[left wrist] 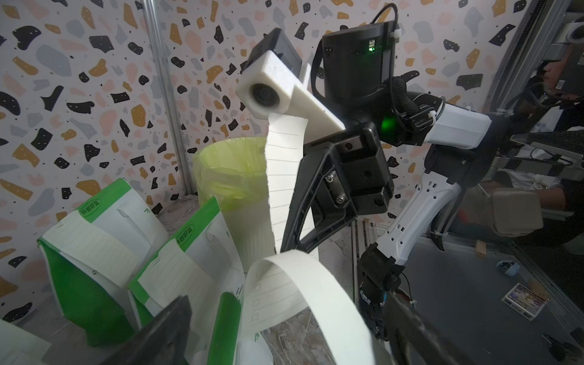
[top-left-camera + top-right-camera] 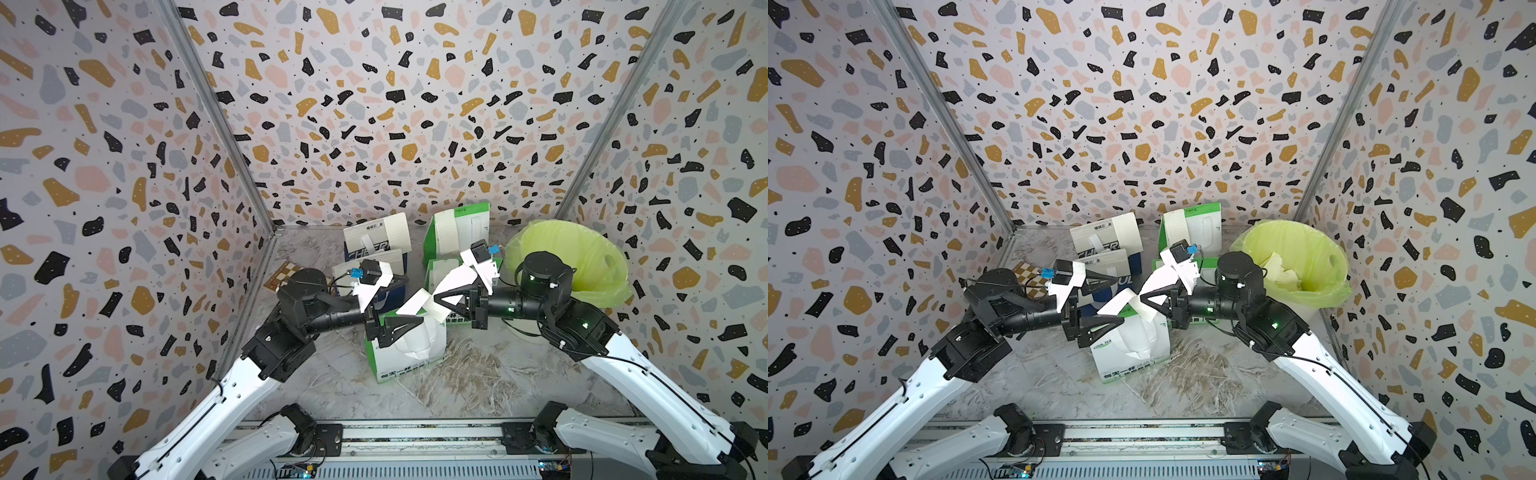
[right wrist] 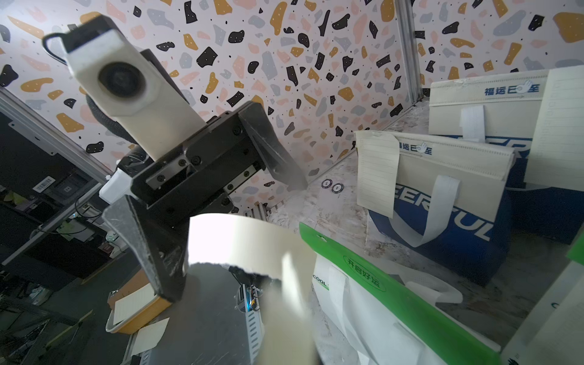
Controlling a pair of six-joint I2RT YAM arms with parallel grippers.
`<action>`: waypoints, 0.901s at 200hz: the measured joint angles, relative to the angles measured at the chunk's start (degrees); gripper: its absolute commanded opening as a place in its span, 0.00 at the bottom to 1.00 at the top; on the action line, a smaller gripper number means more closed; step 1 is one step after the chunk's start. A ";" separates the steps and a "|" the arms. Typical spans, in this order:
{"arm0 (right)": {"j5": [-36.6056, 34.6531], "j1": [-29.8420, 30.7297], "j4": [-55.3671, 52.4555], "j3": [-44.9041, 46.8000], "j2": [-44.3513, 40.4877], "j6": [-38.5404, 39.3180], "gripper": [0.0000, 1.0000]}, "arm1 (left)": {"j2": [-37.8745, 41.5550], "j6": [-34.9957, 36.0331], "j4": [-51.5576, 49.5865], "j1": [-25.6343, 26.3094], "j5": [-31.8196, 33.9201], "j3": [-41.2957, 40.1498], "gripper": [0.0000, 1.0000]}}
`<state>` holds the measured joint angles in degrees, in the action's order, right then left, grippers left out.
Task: Shred takeout receipts and throw away
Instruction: Shred the takeout receipt.
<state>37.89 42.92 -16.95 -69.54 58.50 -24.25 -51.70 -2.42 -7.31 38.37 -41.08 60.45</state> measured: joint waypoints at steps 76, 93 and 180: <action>3.76 0.00 -1.90 -1.07 1.62 -0.24 0.00 | -7.37 -1.11 0.09 0.00 -6.80 3.13 0.27; 4.00 0.00 -2.08 -1.42 1.66 -0.31 0.00 | -7.34 -1.33 0.55 0.00 -6.88 3.13 0.21; 1.05 -0.48 -3.37 -4.39 2.58 -0.92 0.31 | -7.34 -1.44 1.20 0.07 -7.78 3.13 0.00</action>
<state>38.94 42.44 -20.32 -73.93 61.08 -25.17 -59.05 -3.86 -6.11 38.44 -48.86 63.57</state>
